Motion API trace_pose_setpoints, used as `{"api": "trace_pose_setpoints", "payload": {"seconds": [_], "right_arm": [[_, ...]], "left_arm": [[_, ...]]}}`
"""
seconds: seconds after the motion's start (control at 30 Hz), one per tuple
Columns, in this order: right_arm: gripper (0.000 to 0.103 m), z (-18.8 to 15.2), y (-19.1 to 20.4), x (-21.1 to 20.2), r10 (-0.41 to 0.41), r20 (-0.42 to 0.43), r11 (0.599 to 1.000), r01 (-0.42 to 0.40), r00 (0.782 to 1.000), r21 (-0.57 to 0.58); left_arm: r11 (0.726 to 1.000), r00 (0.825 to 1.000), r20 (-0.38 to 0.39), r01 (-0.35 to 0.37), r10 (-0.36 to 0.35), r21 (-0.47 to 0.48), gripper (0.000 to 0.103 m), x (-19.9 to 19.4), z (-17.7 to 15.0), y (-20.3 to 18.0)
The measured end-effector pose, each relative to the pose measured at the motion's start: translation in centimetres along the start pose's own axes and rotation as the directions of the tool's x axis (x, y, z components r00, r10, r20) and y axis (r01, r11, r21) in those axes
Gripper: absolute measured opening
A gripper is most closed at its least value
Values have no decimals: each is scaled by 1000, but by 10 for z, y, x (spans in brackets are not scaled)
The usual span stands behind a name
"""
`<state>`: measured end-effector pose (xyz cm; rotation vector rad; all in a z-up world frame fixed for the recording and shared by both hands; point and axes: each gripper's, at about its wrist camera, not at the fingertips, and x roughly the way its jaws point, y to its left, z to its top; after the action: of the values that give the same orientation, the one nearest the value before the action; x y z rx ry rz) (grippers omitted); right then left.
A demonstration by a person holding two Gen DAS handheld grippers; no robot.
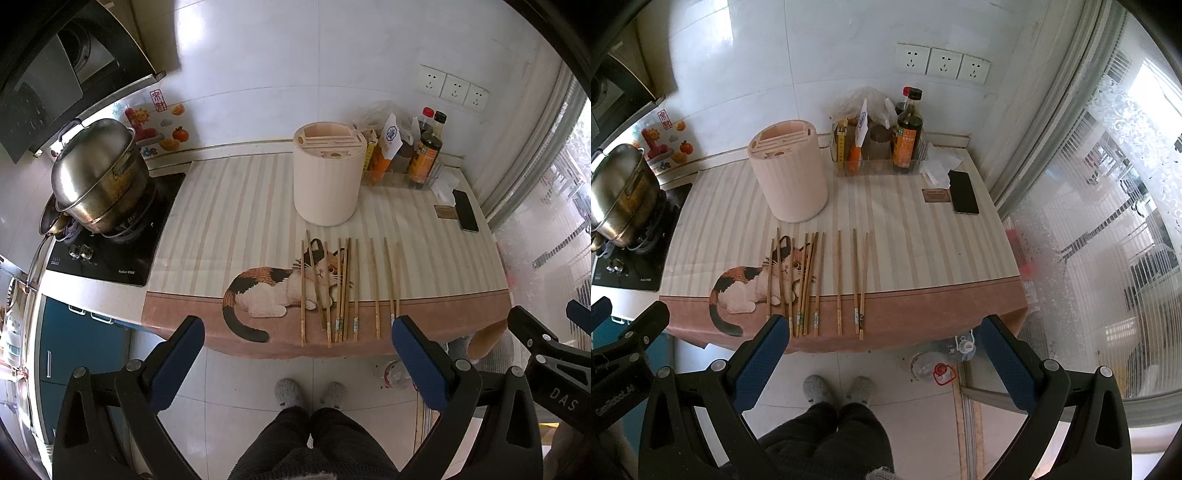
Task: Organize utensils
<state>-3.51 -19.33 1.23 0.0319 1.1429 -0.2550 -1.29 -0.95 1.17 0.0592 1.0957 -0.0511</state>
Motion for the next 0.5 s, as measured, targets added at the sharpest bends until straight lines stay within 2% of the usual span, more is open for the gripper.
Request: {"api": "trace_pose_setpoints", "payload": {"seconds": [0.5], "right_arm": [[103,6,-4,-10,-1,9,1000,1,1000,2]], "left_arm": [[1000,1000,6,-1,1,-1,103,-4,1,-3]]}}
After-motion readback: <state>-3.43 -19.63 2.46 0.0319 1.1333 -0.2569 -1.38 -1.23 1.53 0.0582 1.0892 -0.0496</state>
